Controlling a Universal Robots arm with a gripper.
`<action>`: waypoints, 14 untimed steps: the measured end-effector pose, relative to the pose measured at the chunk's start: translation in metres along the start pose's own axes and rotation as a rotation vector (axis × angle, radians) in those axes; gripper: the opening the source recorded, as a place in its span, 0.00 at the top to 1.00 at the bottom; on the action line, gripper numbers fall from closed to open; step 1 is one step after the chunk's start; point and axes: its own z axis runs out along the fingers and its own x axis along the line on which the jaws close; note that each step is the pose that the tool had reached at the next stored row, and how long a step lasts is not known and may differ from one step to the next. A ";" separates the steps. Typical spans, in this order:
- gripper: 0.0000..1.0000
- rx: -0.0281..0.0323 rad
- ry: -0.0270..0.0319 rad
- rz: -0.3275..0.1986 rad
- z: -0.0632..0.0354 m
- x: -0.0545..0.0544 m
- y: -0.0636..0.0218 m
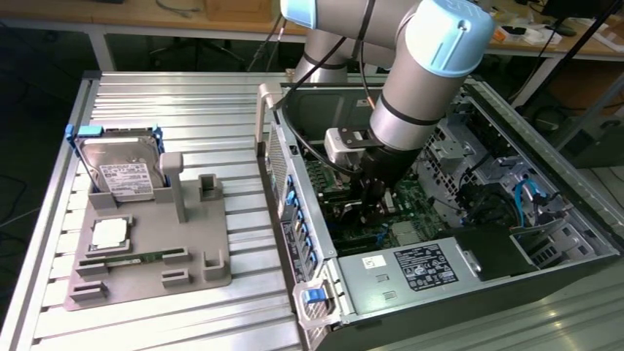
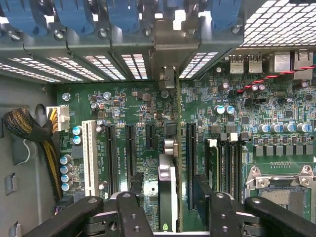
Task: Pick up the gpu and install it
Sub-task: 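Insert the gpu into the slot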
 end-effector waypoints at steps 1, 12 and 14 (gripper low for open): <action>0.47 0.0000 0.0000 0.000 0.0003 0.000 0.0000; 0.47 0.0003 0.0000 0.000 0.0040 0.000 0.0000; 0.47 0.0004 -0.0001 0.000 0.0040 0.000 0.0000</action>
